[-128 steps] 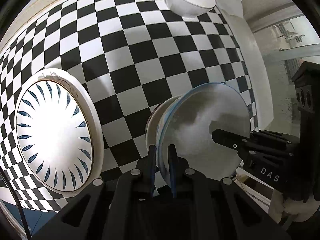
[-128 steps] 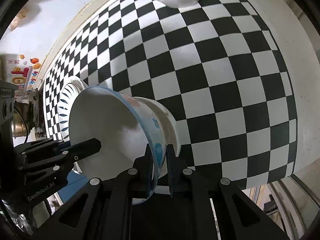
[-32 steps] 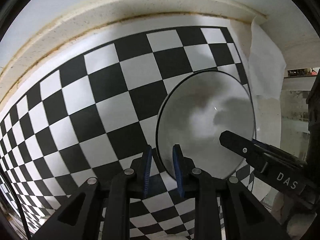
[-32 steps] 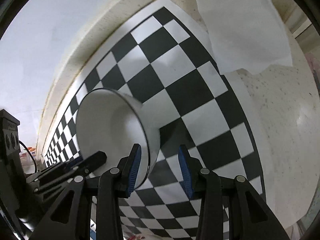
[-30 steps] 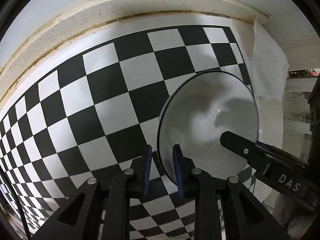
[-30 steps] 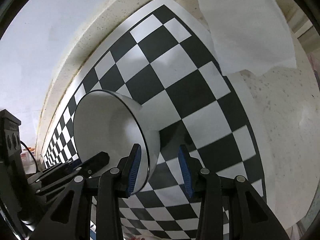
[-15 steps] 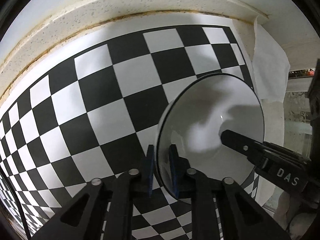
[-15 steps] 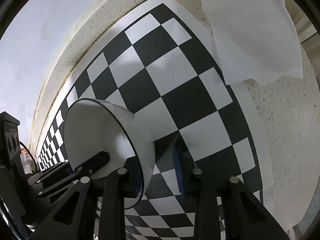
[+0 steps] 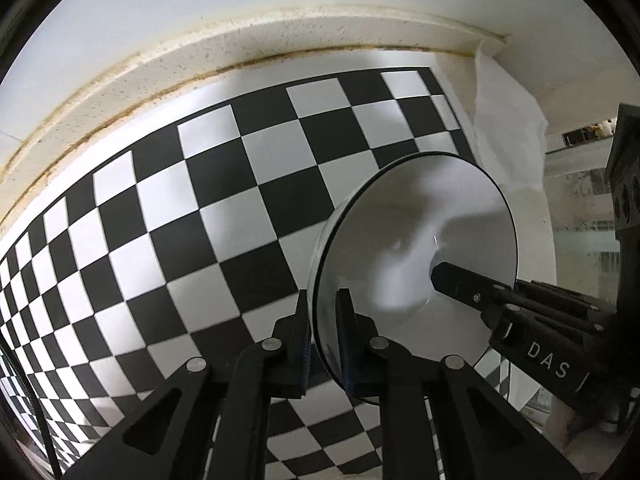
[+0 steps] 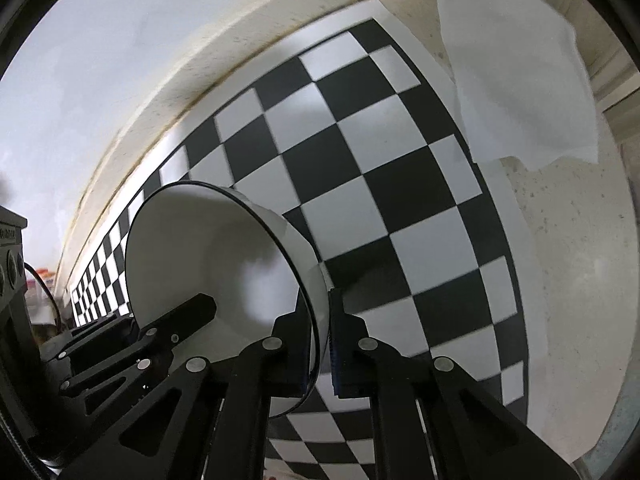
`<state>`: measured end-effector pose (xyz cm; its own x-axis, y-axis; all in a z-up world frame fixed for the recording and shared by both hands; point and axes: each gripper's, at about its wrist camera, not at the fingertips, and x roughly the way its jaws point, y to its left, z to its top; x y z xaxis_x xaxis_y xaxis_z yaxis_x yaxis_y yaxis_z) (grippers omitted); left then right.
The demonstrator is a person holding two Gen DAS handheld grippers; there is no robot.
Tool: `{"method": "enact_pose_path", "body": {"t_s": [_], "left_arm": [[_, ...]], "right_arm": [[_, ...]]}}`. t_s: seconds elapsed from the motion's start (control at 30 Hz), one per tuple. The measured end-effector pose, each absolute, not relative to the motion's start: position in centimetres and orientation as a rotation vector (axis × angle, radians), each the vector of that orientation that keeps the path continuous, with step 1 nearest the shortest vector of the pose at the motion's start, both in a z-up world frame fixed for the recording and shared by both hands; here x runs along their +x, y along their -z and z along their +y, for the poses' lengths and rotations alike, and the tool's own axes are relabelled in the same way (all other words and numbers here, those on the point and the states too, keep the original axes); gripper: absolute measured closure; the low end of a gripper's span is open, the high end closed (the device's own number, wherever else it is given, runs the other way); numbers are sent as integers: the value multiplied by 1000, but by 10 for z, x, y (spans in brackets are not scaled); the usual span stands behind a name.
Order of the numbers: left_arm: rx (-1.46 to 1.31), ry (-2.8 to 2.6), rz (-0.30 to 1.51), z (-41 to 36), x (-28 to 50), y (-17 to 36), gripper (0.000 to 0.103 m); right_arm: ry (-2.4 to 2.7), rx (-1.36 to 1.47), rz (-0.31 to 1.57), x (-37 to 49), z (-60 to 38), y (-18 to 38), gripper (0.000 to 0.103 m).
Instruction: Organize plates and bowls
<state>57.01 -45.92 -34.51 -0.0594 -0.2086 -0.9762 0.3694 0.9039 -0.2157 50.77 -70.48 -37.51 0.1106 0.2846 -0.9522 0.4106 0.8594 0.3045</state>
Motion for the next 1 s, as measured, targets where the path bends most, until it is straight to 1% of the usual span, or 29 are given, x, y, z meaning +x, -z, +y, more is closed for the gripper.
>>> {"method": "enact_pose_path", "body": {"t_s": [0.23,0.6,0.77,1.0], "left_arm": [[120,510,1507,-440,537,306,93],[133,545,1436,-396,469,243,92],[153,582,1446,-380,432,234,91],[155,616,1503,-366,399,246,90]], "right_arm": [[65,536,1435,475,-682,332,94],[-8,488,1359,396,-645,265,93],[-15,481,1351,361,-624,250,93],[-9,496,1393,321,-605,259,93]]}}
